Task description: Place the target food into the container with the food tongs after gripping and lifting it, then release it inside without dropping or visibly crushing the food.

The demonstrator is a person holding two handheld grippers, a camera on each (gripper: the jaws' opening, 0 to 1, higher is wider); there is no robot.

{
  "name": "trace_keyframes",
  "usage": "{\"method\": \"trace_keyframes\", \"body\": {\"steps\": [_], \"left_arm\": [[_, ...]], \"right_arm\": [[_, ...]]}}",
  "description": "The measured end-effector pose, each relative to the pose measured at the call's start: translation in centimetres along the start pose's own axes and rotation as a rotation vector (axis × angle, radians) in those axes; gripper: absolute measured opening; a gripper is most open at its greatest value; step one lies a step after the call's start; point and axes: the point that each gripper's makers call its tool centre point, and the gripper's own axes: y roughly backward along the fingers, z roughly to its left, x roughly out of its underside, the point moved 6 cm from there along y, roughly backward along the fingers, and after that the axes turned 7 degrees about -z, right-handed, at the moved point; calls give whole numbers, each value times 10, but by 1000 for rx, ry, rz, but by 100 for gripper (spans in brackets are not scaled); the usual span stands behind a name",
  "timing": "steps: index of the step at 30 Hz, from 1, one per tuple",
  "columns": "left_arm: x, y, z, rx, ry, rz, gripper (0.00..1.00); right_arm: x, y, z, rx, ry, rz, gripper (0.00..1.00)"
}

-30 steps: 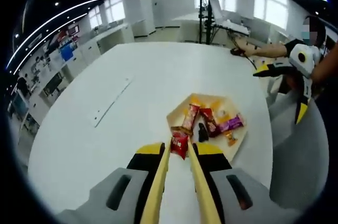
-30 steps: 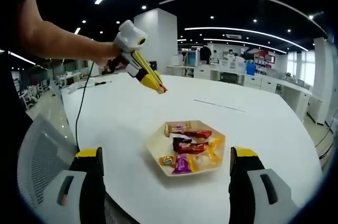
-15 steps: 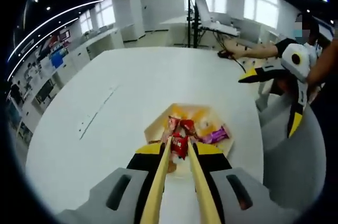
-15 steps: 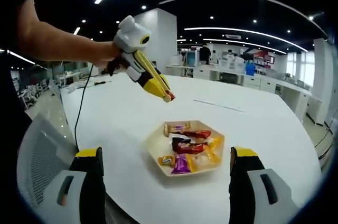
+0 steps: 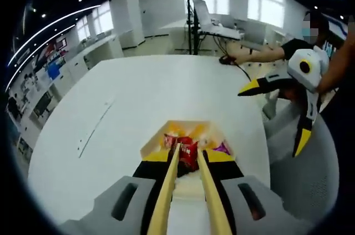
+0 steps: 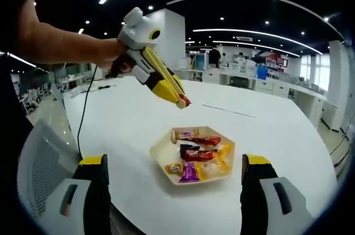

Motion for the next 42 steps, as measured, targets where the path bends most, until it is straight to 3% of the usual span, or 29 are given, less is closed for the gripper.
{"method": "trace_keyframes", "body": {"steps": [15,22,32,42], "left_arm": [[-5,-10,-17,26,-5,-14,18],[-5,-10,-16,22,-12,-14,18],[8,-15,-15,6,-34,-9,24],[-2,-9,-12,-14,-41,-48,25]], "right_arm": [[0,0,0,2,1,0,98],[0,0,0,2,0,0,98],[0,0,1,-3,2,1,98],[1,0,2,-6,4,4,98]]}}
